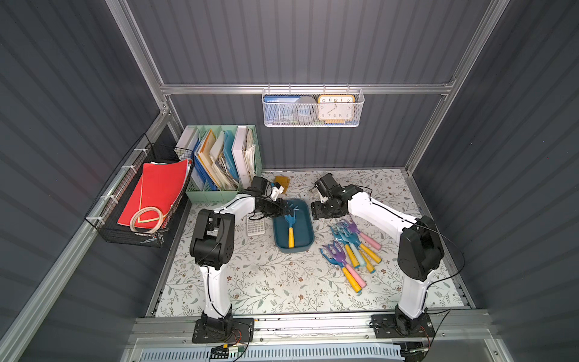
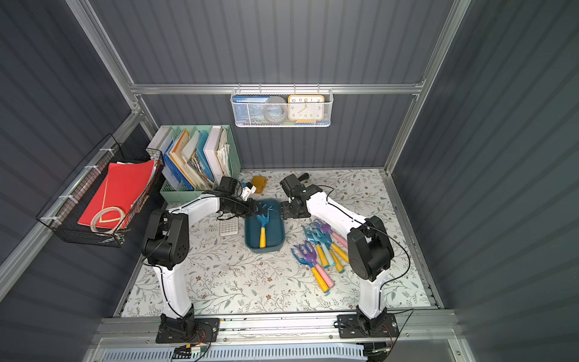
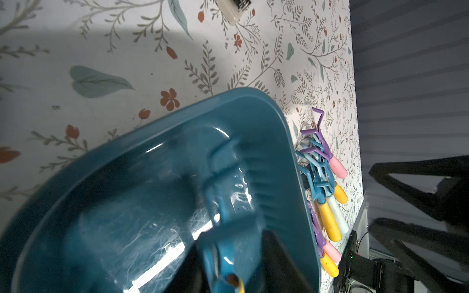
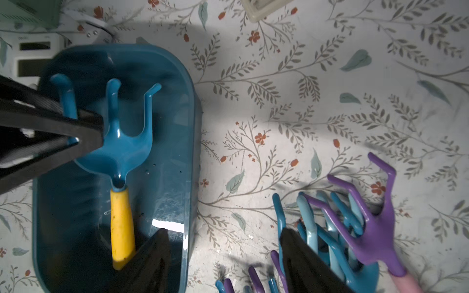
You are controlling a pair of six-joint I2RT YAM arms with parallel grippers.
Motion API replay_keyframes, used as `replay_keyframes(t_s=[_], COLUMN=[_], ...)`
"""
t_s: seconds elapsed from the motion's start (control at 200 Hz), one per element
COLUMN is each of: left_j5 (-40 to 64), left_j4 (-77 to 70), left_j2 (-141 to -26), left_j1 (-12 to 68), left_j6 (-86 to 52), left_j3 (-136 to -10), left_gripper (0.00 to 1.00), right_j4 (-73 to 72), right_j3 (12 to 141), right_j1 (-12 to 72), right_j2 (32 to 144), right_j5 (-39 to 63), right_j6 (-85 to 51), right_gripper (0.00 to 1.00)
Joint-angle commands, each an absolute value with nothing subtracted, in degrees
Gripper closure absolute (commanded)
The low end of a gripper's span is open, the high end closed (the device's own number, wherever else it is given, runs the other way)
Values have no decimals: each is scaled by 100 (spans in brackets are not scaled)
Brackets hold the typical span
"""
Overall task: Put the rake into the storage box
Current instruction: Place the rake in the storage box, then pick up the rake at the center of the board.
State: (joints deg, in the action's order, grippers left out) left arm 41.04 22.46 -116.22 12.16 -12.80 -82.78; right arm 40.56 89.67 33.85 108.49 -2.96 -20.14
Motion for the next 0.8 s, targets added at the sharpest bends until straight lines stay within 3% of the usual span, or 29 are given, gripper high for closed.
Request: replay_keyframes(t_s=[0.0, 0.045, 0.225, 0.41, 0.51, 0.605, 0.795], left_j5=[4025, 3938, 3957, 3222, 3236, 3291, 3327], left_j4=[2470, 2470, 2637, 2319, 1945, 1930, 1943], left_j2=[-11700, -11673, -11575, -11485, -11426, -11487, -11524], left_j1=[1213, 1213, 1213, 1211, 1213, 1213, 1213], left_j6=[-1072, -1107, -1373, -2103, -2390, -2454, -2403], left_j3=[-8450, -8479, -8912, -9190, -9077, -9085, -9062], left_gripper=[40, 36, 37, 35, 35, 35, 35], right_j4=[4490, 4535, 4844, 4742, 4634, 4499, 4213], right_j3=[8484, 8196, 6963, 5902, 5649, 5523, 5462], right_j1=[3410, 3409, 3428, 3602, 3746, 3821, 3798], right_j2=[10585, 10402, 9506, 8918, 8950, 9042, 9103], right_j5=[-119, 51, 236, 481, 655, 664, 303], right_j6=[-2039, -1983, -2203, -2588, -2726, -2862, -3039], right_gripper=[28, 28, 30, 33, 38, 51, 55])
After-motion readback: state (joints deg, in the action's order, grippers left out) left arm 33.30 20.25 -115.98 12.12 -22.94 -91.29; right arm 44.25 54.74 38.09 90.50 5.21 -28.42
